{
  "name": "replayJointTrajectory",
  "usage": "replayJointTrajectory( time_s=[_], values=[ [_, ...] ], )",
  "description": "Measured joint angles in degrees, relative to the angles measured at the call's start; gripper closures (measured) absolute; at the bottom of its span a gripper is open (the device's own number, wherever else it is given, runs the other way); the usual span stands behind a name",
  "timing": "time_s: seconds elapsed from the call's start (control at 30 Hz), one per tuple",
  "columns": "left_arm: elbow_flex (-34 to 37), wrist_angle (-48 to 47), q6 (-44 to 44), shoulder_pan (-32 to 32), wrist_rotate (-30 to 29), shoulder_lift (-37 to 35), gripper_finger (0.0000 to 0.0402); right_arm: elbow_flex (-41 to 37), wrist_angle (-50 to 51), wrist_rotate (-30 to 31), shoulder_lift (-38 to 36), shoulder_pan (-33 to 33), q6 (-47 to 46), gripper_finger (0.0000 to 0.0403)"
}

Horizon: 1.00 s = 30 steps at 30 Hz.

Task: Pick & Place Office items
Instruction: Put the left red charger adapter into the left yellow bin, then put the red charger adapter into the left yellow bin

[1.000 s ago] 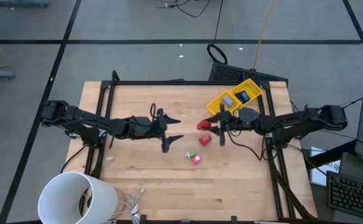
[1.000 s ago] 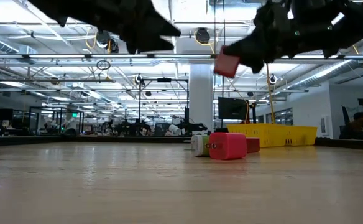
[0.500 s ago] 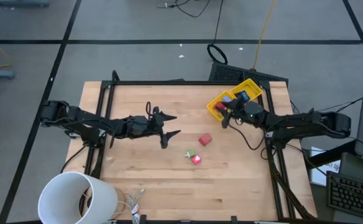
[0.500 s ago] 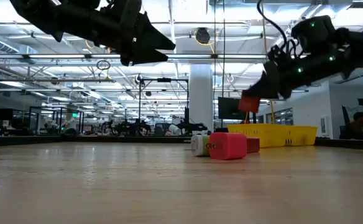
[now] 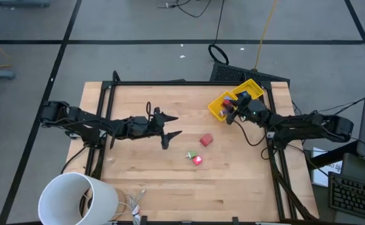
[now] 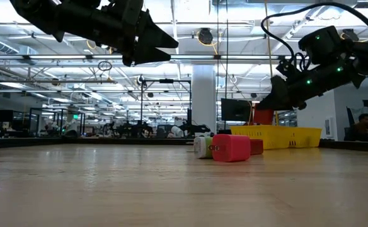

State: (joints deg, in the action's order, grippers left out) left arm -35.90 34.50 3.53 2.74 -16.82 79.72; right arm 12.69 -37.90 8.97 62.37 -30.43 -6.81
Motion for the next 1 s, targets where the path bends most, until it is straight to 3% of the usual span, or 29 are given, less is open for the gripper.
replayJointTrajectory(
  time_s=[0.53, 0.8, 1.0],
  values=[
    [0.0, 0.1, 0.4, 0.0, 0.0, 0.0, 0.0080, 0.0, -0.3, 0.0, 0.0, 0.0, -1.7, 0.0235],
    [0.0, 0.1, 0.8, 0.0, 0.0, 0.0, 0.0087, 0.0, -0.3, 0.0, 0.0, 0.0, -1.7, 0.0237],
    [0.0, 0.1, 6.5, 0.0, 0.0, 0.0, 0.0100, 0.0, -0.6, -0.3, 0.0, 0.0, -1.7, 0.0238]
  ],
)
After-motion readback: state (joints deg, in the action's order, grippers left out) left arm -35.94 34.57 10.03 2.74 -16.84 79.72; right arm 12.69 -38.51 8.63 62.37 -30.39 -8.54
